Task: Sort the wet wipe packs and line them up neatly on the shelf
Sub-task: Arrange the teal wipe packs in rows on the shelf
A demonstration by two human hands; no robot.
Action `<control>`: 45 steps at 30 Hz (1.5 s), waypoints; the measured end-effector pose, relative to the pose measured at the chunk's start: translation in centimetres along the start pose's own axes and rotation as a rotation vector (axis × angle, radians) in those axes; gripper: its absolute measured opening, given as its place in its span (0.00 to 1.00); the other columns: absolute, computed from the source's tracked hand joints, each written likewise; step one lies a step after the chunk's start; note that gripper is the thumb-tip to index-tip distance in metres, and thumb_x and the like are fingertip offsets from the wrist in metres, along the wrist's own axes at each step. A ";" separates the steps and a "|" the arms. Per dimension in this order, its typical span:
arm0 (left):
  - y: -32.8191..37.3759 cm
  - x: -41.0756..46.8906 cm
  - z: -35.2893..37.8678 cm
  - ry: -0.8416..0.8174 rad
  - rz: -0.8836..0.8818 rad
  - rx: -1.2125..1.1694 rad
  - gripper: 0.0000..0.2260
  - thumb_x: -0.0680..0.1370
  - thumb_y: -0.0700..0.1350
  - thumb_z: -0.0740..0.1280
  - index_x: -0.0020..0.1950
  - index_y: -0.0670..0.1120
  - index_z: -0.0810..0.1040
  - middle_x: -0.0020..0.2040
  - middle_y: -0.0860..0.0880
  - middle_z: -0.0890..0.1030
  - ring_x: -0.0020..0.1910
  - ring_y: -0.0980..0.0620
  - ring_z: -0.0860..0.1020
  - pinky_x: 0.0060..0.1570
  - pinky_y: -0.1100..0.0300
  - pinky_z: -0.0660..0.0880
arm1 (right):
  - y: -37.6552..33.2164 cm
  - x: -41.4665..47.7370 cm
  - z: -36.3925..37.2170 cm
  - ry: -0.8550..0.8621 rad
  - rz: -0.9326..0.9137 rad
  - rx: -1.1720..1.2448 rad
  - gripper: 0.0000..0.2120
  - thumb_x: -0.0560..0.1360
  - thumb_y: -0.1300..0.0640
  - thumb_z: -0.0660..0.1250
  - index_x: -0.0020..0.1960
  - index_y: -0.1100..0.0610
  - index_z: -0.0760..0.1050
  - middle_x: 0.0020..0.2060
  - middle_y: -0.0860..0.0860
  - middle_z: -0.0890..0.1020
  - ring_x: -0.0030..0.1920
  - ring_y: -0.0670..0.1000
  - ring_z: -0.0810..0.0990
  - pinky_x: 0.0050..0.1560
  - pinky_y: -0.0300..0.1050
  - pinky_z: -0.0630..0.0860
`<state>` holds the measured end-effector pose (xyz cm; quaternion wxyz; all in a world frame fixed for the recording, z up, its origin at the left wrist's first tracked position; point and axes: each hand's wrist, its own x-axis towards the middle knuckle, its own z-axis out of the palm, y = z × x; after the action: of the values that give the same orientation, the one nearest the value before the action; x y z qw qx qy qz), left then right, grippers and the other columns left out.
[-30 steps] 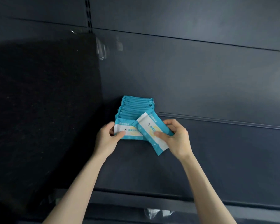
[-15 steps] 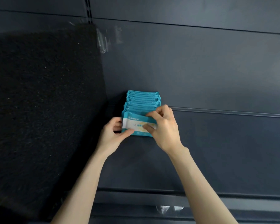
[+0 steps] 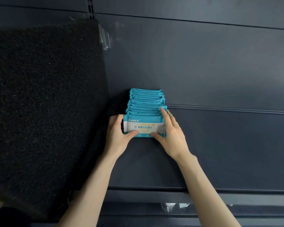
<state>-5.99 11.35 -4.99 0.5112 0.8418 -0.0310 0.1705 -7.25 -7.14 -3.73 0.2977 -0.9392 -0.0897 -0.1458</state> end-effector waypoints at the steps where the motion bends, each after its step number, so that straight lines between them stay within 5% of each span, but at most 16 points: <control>1: 0.0 0.1 0.0 -0.004 0.008 0.004 0.21 0.66 0.42 0.78 0.55 0.47 0.74 0.55 0.52 0.72 0.53 0.53 0.75 0.53 0.51 0.76 | 0.0 0.0 0.1 0.008 -0.002 -0.014 0.42 0.74 0.51 0.70 0.77 0.48 0.46 0.77 0.52 0.55 0.73 0.55 0.61 0.71 0.51 0.62; 6: -0.4 0.3 0.3 -0.039 0.000 -0.011 0.23 0.68 0.44 0.77 0.57 0.51 0.70 0.52 0.52 0.80 0.51 0.52 0.79 0.49 0.46 0.78 | 0.2 0.3 0.7 0.040 -0.004 -0.052 0.40 0.74 0.51 0.70 0.77 0.48 0.49 0.75 0.53 0.59 0.69 0.57 0.66 0.66 0.54 0.67; 12: 0.4 0.1 0.1 -0.061 0.091 0.039 0.38 0.70 0.39 0.75 0.74 0.52 0.61 0.66 0.57 0.70 0.63 0.58 0.70 0.61 0.60 0.68 | 0.3 0.3 0.8 0.060 0.002 -0.035 0.40 0.74 0.51 0.70 0.77 0.46 0.49 0.76 0.51 0.58 0.70 0.56 0.66 0.66 0.53 0.68; 21: 1.0 0.1 -0.6 -0.076 0.141 0.310 0.34 0.72 0.49 0.74 0.74 0.51 0.62 0.67 0.47 0.72 0.62 0.47 0.73 0.56 0.53 0.71 | 0.0 -0.1 0.3 0.018 0.014 -0.096 0.39 0.76 0.50 0.68 0.77 0.47 0.48 0.77 0.51 0.55 0.70 0.57 0.66 0.67 0.52 0.62; 27: 2.9 -0.5 -1.0 -0.060 0.204 0.490 0.33 0.75 0.49 0.70 0.76 0.46 0.60 0.74 0.44 0.61 0.72 0.44 0.61 0.67 0.48 0.62 | -1.4 -0.9 -1.6 -0.004 0.051 -0.177 0.36 0.77 0.49 0.65 0.78 0.49 0.47 0.77 0.54 0.54 0.71 0.59 0.62 0.69 0.53 0.60; 35: 9.2 -3.9 0.8 -0.004 0.492 0.400 0.16 0.74 0.45 0.70 0.60 0.40 0.78 0.59 0.43 0.77 0.59 0.40 0.74 0.56 0.45 0.71 | -0.8 -7.2 -7.9 0.369 0.027 -0.170 0.17 0.77 0.53 0.66 0.63 0.59 0.75 0.66 0.56 0.73 0.61 0.60 0.72 0.55 0.53 0.73; 45: 16.2 -20.9 11.8 -0.385 0.627 0.163 0.14 0.75 0.49 0.64 0.57 0.44 0.78 0.52 0.51 0.80 0.50 0.48 0.78 0.50 0.53 0.76 | 7.7 -28.6 -16.1 0.476 0.305 -0.234 0.13 0.75 0.53 0.63 0.56 0.57 0.79 0.56 0.52 0.80 0.55 0.55 0.78 0.54 0.50 0.76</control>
<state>-26.33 -9.19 -2.80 0.3504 0.8459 -0.3692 0.1593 -35.74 -25.09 -4.64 0.2188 -0.9092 0.1419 -0.3247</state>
